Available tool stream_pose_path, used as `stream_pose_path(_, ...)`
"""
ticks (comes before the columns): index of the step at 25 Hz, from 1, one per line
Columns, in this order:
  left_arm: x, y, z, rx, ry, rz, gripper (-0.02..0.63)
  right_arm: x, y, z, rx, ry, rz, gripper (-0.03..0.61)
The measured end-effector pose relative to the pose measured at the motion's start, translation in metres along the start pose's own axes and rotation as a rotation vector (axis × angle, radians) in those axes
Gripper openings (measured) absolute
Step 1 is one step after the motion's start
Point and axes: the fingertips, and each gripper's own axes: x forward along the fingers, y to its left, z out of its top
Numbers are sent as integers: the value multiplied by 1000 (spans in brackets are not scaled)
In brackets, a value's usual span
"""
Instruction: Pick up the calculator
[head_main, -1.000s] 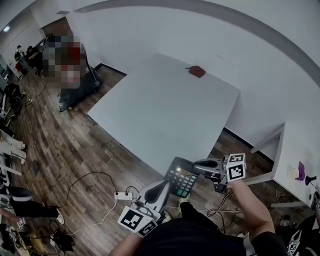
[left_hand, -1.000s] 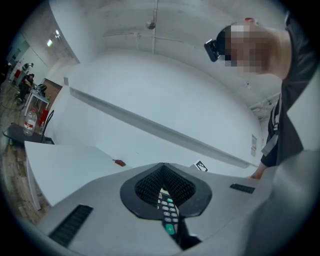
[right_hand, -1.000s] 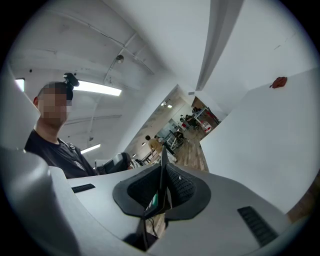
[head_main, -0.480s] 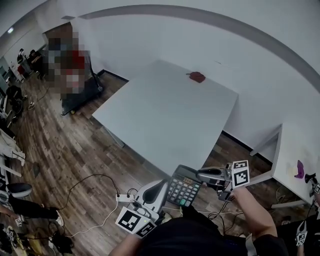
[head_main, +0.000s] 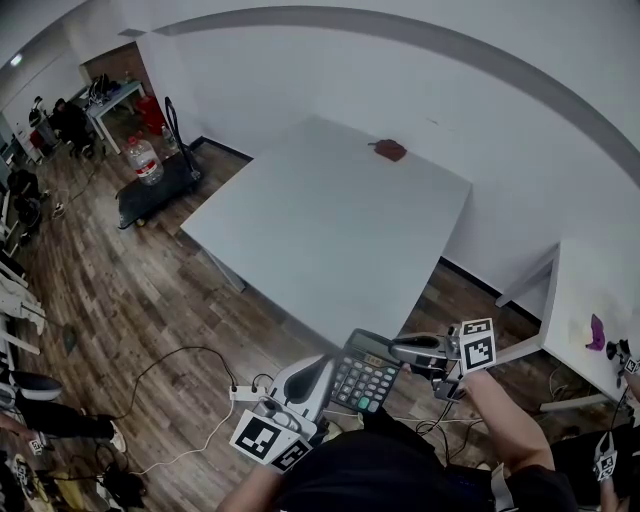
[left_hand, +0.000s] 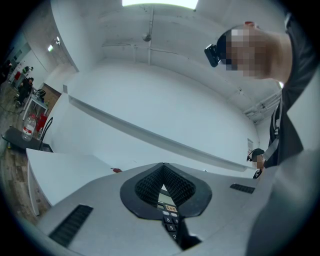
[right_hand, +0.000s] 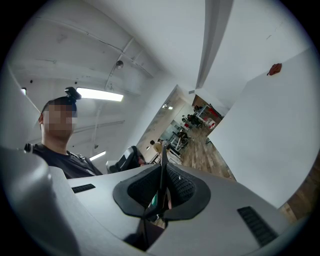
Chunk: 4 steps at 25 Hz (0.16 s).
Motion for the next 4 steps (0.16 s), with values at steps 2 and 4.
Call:
stream_pose_path(2, 1, 1, 0, -1, 1, 0, 6, 0, -2, 1, 1, 1, -2, 46)
stream_pose_path(4, 3, 2, -1, -1, 3, 0, 6, 0, -4, 2, 2, 2, -4, 46)
